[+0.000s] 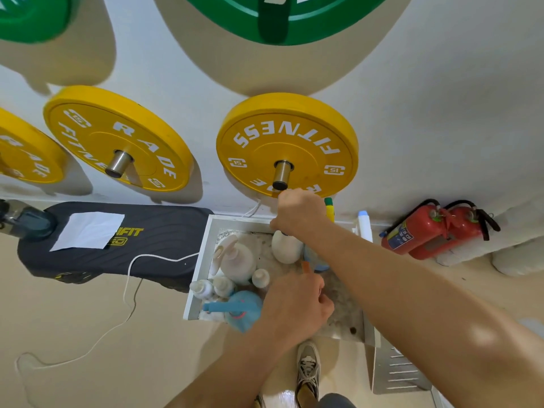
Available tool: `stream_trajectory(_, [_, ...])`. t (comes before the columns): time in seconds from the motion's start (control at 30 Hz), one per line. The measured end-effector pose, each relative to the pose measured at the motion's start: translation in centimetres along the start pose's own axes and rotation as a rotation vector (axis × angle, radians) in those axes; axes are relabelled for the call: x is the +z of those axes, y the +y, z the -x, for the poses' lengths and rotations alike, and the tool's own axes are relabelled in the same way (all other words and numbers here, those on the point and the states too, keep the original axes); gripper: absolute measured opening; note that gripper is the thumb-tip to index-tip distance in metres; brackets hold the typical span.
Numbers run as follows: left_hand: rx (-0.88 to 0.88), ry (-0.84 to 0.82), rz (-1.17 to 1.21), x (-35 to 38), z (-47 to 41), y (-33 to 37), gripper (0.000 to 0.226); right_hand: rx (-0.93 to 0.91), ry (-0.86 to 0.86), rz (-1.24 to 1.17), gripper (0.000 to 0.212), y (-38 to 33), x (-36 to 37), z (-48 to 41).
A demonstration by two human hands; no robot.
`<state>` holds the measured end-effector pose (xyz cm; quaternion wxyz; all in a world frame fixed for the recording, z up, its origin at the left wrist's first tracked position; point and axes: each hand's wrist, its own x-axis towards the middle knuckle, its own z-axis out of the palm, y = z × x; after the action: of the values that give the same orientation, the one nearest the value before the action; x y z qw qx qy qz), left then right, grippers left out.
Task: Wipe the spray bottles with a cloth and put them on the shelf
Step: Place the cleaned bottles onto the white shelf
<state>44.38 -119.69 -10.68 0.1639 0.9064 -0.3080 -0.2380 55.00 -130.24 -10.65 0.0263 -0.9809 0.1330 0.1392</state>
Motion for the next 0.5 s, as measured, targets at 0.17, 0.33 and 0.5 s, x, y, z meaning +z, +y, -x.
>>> stream_trajectory(0.17, [0.121,-0.011,-0.012,0.0,0.4,1.3,0.014,-0.102,0.216,0.03,0.05,0.9,-1.2,1.4])
stream_trajectory(0.33, [0.248,-0.022,-0.14,0.1,-0.2,1.4,0.052,-0.085,0.115,-0.631,0.019,6.7,-6.6,6.2])
stream_trajectory(0.5, [0.367,-0.004,-0.259,0.5,-2.0,2.6,0.033,-0.077,-0.274,-0.627,0.025,15.1,-6.3,13.7])
